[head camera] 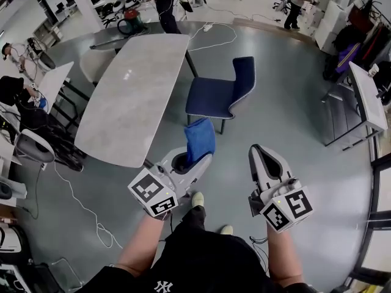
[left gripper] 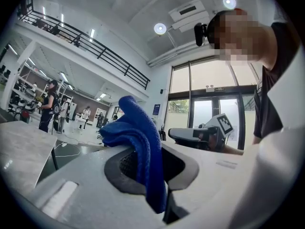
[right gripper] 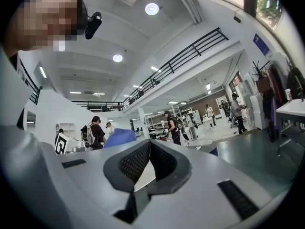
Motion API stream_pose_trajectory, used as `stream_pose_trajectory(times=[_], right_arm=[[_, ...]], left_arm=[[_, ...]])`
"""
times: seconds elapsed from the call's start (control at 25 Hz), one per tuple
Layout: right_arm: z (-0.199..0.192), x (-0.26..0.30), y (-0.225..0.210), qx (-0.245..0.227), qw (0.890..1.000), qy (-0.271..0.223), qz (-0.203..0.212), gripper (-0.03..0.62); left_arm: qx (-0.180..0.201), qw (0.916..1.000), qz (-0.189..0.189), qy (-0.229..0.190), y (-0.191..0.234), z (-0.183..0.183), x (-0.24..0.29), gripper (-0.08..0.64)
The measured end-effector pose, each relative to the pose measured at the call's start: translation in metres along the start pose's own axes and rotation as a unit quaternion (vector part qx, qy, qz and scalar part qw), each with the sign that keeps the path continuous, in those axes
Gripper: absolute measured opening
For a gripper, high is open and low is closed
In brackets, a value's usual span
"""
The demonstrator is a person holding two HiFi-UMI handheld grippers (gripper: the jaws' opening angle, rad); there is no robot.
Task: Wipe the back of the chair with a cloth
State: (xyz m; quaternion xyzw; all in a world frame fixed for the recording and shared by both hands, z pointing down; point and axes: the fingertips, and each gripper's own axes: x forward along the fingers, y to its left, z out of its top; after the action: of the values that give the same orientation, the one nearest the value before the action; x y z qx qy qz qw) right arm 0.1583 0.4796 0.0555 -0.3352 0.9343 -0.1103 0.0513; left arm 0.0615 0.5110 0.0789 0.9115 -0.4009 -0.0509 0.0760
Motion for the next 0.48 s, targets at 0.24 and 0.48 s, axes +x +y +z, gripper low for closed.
stream_pose_trajectory(times=[0.24, 0.48], right_arm=[[0.001, 0.091, -0.001, 0.017, 1.000, -0.004, -0.016, 0.015], [-0.002, 0.134, -0.028, 0.025, 0.998, 0.002, -0.050, 0.015]], left_arm=[[0.007, 0.9992, -0.039, 0.007, 0.091, 0.010, 0.008, 0.055], [-0.005, 0.9976, -0.069, 0.006, 0.145, 0.007, 0.036, 0.054]])
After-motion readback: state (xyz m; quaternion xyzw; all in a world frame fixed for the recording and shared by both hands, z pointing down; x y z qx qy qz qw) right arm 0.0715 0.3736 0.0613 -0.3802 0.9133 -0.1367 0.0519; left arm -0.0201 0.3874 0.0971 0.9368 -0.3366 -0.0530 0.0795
